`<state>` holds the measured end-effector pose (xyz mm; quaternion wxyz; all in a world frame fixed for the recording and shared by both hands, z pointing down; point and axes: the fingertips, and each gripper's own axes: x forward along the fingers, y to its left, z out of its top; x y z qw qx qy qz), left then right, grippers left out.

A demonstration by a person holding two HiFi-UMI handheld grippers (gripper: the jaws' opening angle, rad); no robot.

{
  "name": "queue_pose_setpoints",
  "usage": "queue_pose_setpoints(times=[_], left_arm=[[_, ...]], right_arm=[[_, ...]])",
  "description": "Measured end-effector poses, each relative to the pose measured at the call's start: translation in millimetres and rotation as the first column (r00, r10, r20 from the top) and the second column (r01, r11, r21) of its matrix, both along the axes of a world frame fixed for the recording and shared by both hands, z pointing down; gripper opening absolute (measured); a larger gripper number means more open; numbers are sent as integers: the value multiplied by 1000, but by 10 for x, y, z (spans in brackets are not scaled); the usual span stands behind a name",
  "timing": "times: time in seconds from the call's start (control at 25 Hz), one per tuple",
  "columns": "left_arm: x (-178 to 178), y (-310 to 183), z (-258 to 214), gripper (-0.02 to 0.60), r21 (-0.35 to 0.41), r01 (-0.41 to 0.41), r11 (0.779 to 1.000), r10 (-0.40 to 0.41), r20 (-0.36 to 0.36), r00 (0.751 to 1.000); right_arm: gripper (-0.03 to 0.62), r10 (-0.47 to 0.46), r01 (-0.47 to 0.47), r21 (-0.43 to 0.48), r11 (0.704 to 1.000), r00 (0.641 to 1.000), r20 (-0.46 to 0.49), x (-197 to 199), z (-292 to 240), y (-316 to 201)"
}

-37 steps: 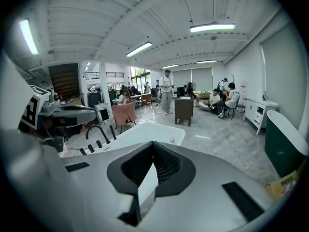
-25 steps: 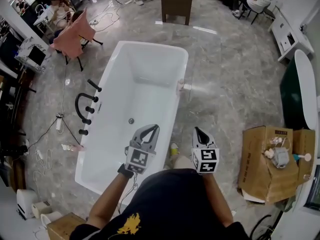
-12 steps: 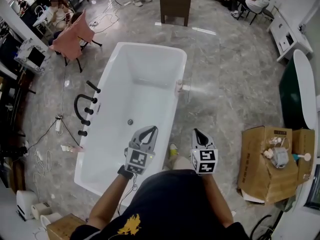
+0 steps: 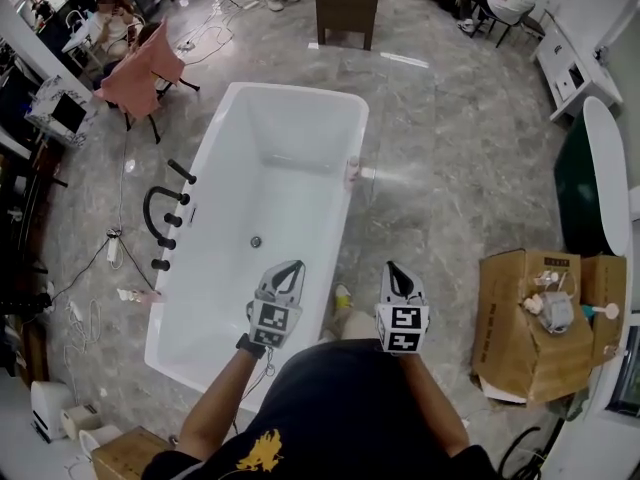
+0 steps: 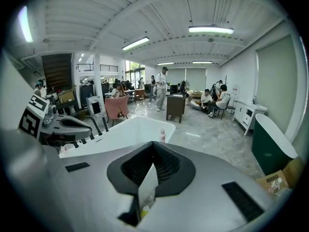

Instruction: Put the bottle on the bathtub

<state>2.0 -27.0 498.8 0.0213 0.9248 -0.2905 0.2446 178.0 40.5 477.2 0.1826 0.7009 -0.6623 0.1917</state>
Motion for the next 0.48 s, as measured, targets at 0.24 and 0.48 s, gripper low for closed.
queue_pose_setpoints(times=[0.24, 0.48], left_arm=[[-114, 306, 139, 18, -41, 41, 998, -38, 53, 998], [-329, 589, 291, 19, -78, 75, 994, -74, 11, 997]], right_arm=[[0, 5, -5, 1, 1000, 999, -42, -35, 30, 256], [0, 126, -117, 91, 989, 987, -102, -49, -53, 586]])
